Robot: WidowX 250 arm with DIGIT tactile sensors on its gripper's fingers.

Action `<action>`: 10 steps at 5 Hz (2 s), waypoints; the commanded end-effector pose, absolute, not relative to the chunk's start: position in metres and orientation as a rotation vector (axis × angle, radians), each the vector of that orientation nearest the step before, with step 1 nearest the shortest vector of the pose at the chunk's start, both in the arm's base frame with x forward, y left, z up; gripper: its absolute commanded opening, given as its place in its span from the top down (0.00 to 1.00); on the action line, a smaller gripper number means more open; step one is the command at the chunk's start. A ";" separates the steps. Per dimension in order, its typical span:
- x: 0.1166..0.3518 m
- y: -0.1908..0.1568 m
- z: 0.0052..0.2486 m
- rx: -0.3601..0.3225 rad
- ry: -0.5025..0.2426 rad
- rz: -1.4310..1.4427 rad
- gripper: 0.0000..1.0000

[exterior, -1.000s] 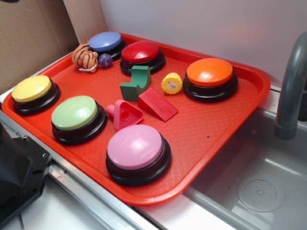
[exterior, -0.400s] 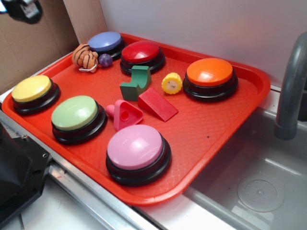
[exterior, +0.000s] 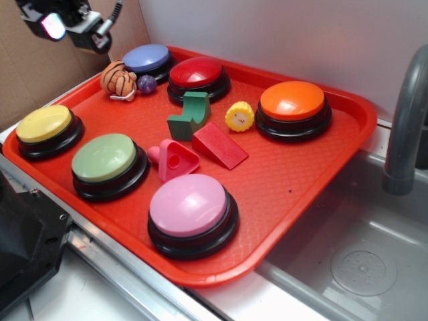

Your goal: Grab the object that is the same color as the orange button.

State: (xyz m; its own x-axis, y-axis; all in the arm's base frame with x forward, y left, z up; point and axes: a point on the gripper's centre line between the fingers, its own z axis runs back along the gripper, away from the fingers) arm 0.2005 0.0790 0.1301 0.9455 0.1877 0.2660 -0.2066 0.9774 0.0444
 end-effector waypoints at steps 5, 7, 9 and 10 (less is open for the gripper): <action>0.272 0.165 0.052 -0.017 -0.307 0.143 0.00; 0.276 0.158 0.041 -0.053 -0.304 0.128 1.00; 0.272 0.152 0.045 -0.058 -0.320 0.149 1.00; 0.261 0.143 0.062 -0.047 -0.283 0.221 1.00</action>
